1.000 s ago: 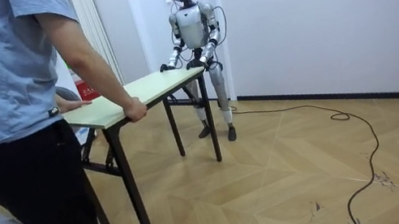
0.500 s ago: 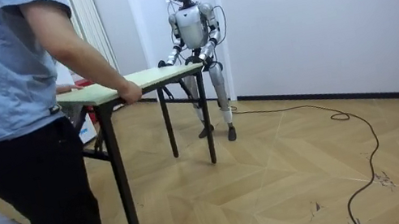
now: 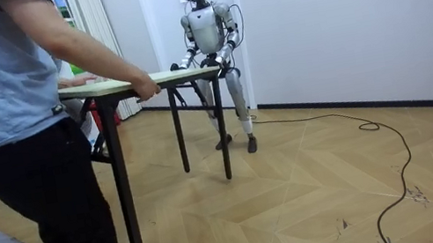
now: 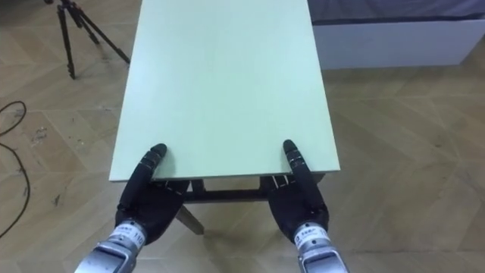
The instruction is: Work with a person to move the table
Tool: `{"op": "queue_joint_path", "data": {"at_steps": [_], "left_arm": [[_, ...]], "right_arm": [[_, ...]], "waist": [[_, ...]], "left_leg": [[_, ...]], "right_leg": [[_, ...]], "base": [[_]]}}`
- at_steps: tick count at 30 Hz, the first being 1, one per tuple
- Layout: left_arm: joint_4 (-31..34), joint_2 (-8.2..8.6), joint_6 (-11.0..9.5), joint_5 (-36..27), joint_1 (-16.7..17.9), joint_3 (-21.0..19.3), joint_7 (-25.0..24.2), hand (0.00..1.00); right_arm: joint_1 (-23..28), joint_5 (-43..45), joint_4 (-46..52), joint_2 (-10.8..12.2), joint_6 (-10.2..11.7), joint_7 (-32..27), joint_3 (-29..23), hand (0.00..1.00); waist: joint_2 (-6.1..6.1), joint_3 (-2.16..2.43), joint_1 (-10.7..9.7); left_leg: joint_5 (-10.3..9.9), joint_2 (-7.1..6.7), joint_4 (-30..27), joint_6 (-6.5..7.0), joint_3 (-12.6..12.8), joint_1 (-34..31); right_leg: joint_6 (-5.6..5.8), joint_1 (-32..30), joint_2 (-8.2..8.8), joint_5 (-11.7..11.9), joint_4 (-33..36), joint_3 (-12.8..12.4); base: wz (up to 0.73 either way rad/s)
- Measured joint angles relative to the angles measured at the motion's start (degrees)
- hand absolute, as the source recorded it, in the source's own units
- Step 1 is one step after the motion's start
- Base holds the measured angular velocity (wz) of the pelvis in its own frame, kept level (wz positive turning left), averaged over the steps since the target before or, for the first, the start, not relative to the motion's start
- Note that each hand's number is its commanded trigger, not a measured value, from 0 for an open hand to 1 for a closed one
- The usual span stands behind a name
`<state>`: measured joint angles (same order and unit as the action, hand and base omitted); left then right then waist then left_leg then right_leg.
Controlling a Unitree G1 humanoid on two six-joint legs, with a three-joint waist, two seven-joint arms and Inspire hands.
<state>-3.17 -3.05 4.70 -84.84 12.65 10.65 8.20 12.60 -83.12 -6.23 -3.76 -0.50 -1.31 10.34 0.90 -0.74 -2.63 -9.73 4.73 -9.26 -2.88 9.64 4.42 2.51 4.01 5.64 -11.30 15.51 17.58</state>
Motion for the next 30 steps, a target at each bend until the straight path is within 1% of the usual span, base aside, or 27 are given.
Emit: {"op": "queue_joint_path", "data": {"at_steps": [1, 2, 3, 4, 5, 6, 7, 8, 9, 10, 11, 13, 15, 17, 18, 20, 21, 22, 23, 24, 25, 26, 27, 28, 29, 30], "left_arm": [[0.3, 0.34, -0.4, -0.2, 0.6, 0.3, -0.2, 1.00], [1.7, -0.49, -1.4, -1.0, 2.2, 0.0, -1.4, 1.00], [2.7, -0.40, -2.8, -1.1, 3.7, -1.0, -3.0, 1.00], [2.7, -0.02, -2.9, -1.0, 3.7, -1.0, -2.8, 1.00], [2.7, 0.32, -2.6, -0.9, 3.4, -0.3, -1.7, 1.00], [2.7, 0.30, -2.6, -1.0, 3.4, 0.0, -1.6, 1.00], [2.7, 0.36, -2.8, -1.0, 3.3, 0.5, -1.6, 1.00], [2.7, 0.22, -3.7, -0.8, 3.3, 1.0, -1.6, 1.00], [2.8, 0.10, -4.1, -0.9, 3.3, 1.2, -1.6, 1.00], [2.8, -0.10, -4.4, -1.2, 3.1, 1.2, -1.6, 1.00], [2.9, -0.09, -4.8, -1.4, 2.9, 1.2, -1.6, 1.00], [3.0, -0.16, -5.0, -1.9, 2.3, 1.4, -1.8, 1.00], [3.4, -0.36, -5.3, -2.1, 2.1, 1.7, -2.0, 1.00], [4.7, -0.87, -6.1, -2.3, 2.8, 3.1, -2.2, 1.00], [5.0, -0.77, -6.4, -2.3, 3.2, 3.7, -2.3, 1.00], [5.0, -0.87, -6.6, -2.3, 3.7, 4.3, -2.5, 1.00], [5.0, -0.92, -6.8, -2.4, 4.0, 4.4, -2.5, 1.00], [5.0, -1.47, -7.3, -2.4, 4.6, 5.0, -2.5, 1.00], [5.0, -1.89, -7.7, -2.6, 4.9, 5.4, -2.5, 1.00], [5.0, -1.93, -7.7, -2.8, 5.0, 5.4, -2.5, 1.00], [4.9, -1.93, -7.8, -3.0, 4.9, 5.6, -2.5, 1.00], [4.9, -2.01, -8.3, -3.1, 4.8, 6.2, -2.5, 1.00], [4.8, -1.99, -8.5, -3.3, 4.7, 6.4, -2.5, 1.00], [4.5, -1.93, -8.8, -3.4, 4.5, 6.4, -2.5, 1.00], [4.0, -1.79, -8.8, -3.3, 4.6, 6.6, -2.6, 1.00], [3.9, -1.68, -8.8, -3.4, 5.3, 6.7, -2.8, 1.00]], "right_arm": [[0.1, 0.2, 0.1, -0.4, 0.0, 0.0, 0.0, 1.00], [-0.4, 1.0, 0.1, 0.6, 0.0, -0.2, 0.9, 1.00], [-1.8, 1.2, 0.8, 0.7, 0.5, -0.9, 3.0, 1.00], [-1.7, 1.0, 1.0, 0.3, 1.2, -1.2, 3.6, 1.00], [-1.4, 0.1, 1.0, -0.4, 2.3, -1.4, 4.4, 1.00], [-1.3, 0.1, 1.0, -0.4, 2.9, -1.3, 4.3, 1.00], [-1.3, 0.0, 1.0, -0.4, 3.4, -1.2, 4.2, 1.00], [-1.2, -0.4, 1.2, -0.6, 3.5, -1.2, 4.2, 1.00], [-1.1, -0.6, 1.5, -0.8, 3.3, -1.2, 4.2, 1.00], [-1.1, -0.8, 1.9, -0.9, 2.9, -1.2, 4.2, 1.00], [-1.1, -0.8, 2.4, -1.0, 2.8, -1.2, 4.3, 1.00], [-1.1, -1.7, 3.0, -1.2, 2.9, -1.2, 4.4, 1.00], [-0.8, -2.8, 3.6, -2.2, 2.9, -1.2, 4.6, 1.00], [0.7, -4.1, 5.9, -3.0, 2.9, -1.2, 4.8, 1.00], [1.9, -4.4, 7.0, -3.4, 3.1, -1.3, 4.8, 1.00], [3.1, -4.4, 7.7, -3.5, 3.6, -1.2, 5.0, 1.00], [3.4, -4.4, 7.7, -3.6, 3.7, -1.2, 5.2, 1.00], [3.9, -4.3, 7.7, -3.8, 3.8, -1.2, 5.8, 1.00], [4.5, -4.3, 7.7, -3.8, 4.2, -1.2, 6.2, 1.00], [4.6, -4.3, 7.6, -3.8, 4.4, -1.2, 6.4, 1.00], [4.6, -4.4, 7.3, -3.7, 4.4, -1.3, 6.4, 1.00], [4.6, -4.8, 7.3, -3.6, 4.4, -1.3, 6.5, 1.00], [4.6, -4.8, 7.3, -3.6, 4.6, -1.3, 6.5, 1.00], [4.5, -4.8, 7.1, -3.8, 4.8, -1.3, 6.5, 1.00], [4.5, -4.7, 6.7, -3.6, 4.8, -1.3, 6.4, 1.00], [4.5, -4.6, 6.5, -4.0, 4.6, -1.3, 6.4, 1.00]], "waist": [[0.92, -0.23, 0.2], [1.45, -0.28, 0.6], [1.06, -0.12, 0.6], [1.43, -0.16, -0.1], [1.33, -0.21, -0.5], [1.23, -0.28, -0.8], [1.16, -0.30, -1.6], [0.55, -0.25, -1.8], [0.38, -0.23, -1.5], [0.24, -0.21, -1.3], [0.32, -0.23, -1.0], [0.35, -0.22, -0.4], [0.38, -0.17, -0.1], [0.40, -0.13, 0.3], [0.36, -0.12, 0.7], [0.29, -0.11, 1.1], [0.26, -0.13, 1.0], [0.10, -0.16, 0.8], [-0.27, -0.21, 0.8], [-0.53, -0.22, 0.9], [-0.87, -0.18, 1.0], [-1.17, -0.12, 1.3], [-1.20, -0.10, 1.4], [-1.00, -0.11, 1.5], [-0.77, -0.15, 1.7], [-0.14, -0.03, 2.5]], "left_leg": [[0.0, 1.71, 0.1, 0.04, -4.2, 0.9], [-0.1, 3.24, 0.0, -0.18, -8.5, 0.6], [-0.9, 3.76, -0.5, -1.27, -7.7, -0.8], [-0.8, 3.78, -0.3, -1.82, -6.4, -1.0], [-0.7, 3.61, 0.4, -2.28, -2.8, -0.9], [-0.5, 3.39, 1.1, -2.16, -1.6, -1.0], [0.4, 2.74, 2.8, -1.45, 0.9, -1.9], [0.9, 2.52, 2.3, -0.84, 2.5, -1.8], [0.8, 2.42, 2.1, -0.80, 2.6, -1.8], [0.8, 1.70, 1.6, -0.77, 2.8, -1.8], [0.8, 1.28, 1.5, -0.75, 2.9, -1.8], [0.6, 0.78, 1.5, -0.32, 2.9, -2.1], [0.5, 0.61, 1.4, -0.19, 2.9, -2.2], [0.3, 0.58, 0.7, 0.05, 2.9, -2.7], [0.3, 0.55, 0.5, 0.07, 2.9, -2.7], [0.3, 0.58, -0.4, 0.06, 2.9, -2.8], [0.3, 0.59, -0.6, 0.06, 2.9, -2.8], [0.3, 0.59, -1.6, 0.00, 2.8, -2.9], [0.1, 0.73, -3.8, -0.31, 2.8, -3.5], [-0.1, 0.88, -5.3, -0.44, 2.8, -4.2], [-0.4, 1.60, -8.7, -0.79, 2.7, -6.1], [-0.5, 2.38, -13.2, -0.84, 2.4, -9.0], [-0.5, 2.91, -15.9, -0.84, 2.1, -10.6], [-0.4, 4.55, -21.8, -0.85, 2.1, -13.9], [-0.4, 6.56, -28.7, -0.84, 2.3, -16.3], [0.3, 8.28, -39.1, -0.08, 3.5, -18.0]], "right_leg": [[-0.64, -3.8, -0.65, -1.4, 5.5, -0.6], [-3.77, -6.6, -3.88, -0.9, -0.9, -4.3], [-4.95, -7.9, -5.03, 7.5, -6.3, -4.0], [-5.09, -7.9, -5.18, 7.9, -5.9, -3.2], [-5.13, -7.2, -4.85, 7.9, -5.7, -3.4], [-5.11, -6.9, -4.80, 7.9, -5.7, -3.6], [-4.61, -6.6, -4.83, 7.6, -5.7, -3.5], [-4.25, -6.4, -4.60, 7.3, -5.7, -3.4], [-4.15, -6.5, -4.53, 7.2, -5.8, -3.3], [-4.08, -6.5, -4.26, 7.2, -5.8, -3.3], [-3.81, -6.5, -4.20, 7.0, -5.8, -3.2], [-3.70, -6.6, -3.84, 6.3, -5.8, -3.3], [-3.51, -6.8, -3.67, 6.1, -5.5, -3.3], [-3.45, -7.1, -3.56, 6.0, -5.1, -3.3], [-3.39, -7.0, -3.47, 5.6, -4.7, -3.2], [-3.41, -6.7, -3.41, 5.5, -4.6, -3.2], [-3.43, -6.6, -3.38, 5.3, -4.4, -3.1], [-3.49, -6.6, -3.15, 4.7, -3.6, -3.0], [-3.61, -6.7, -2.95, 3.9, -2.4, -3.0], [-3.79, -7.0, -2.85, 3.5, -1.6, -3.0], [-4.30, -7.6, -2.96, 3.1, -0.7, -2.8], [-4.93, -8.6, -3.12, 2.7, 0.2, -2.5], [-5.28, -9.1, -3.24, 2.5, 0.4, -2.3], [-6.03, -10.0, -3.86, 2.0, 0.8, -1.5], [-7.26, -10.1, -3.83, 1.3, 1.5, 0.3], [-7.95, -9.8, -4.00, 0.8, 2.3, 2.5]], "base": [[-0.59], [-0.75], [-0.37], [0.26], [0.51], [0.45], [0.25], [0.15], [0.00], [-0.10], [-0.07], [-0.03], [0.00], [0.04], [0.10], [0.08], [0.10], [0.12], [0.11], [0.10], [0.08], [0.10], [0.12], [0.00], [-0.24], [-0.43]]}}
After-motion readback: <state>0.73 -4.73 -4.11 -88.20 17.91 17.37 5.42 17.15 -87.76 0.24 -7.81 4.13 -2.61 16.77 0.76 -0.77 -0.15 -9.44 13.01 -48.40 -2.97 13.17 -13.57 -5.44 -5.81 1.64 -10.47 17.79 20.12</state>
